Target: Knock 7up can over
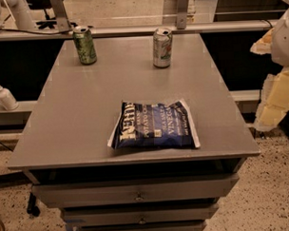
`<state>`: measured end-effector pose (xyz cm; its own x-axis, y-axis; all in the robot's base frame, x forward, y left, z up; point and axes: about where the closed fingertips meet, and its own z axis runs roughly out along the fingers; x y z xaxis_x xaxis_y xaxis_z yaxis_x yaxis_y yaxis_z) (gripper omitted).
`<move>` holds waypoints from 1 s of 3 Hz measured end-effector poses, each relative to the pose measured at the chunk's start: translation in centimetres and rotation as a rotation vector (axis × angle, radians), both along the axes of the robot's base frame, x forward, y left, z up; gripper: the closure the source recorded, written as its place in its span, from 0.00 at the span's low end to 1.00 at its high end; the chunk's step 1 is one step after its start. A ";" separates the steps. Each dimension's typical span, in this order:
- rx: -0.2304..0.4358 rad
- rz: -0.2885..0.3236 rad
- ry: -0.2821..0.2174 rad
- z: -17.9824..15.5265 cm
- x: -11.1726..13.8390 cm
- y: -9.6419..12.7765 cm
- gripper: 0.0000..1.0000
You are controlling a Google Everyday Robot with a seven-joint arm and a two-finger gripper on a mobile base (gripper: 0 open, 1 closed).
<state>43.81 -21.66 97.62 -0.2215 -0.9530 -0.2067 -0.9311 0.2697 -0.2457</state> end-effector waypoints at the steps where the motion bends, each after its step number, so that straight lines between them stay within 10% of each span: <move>1: 0.010 -0.002 -0.008 0.0 0.3 0.0 0.00; 3: 0.119 -0.017 -0.130 -0.4 6.8 -0.2 0.00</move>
Offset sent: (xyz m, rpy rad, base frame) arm 0.0390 -0.0024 -0.0042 0.1236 -0.0800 -0.0267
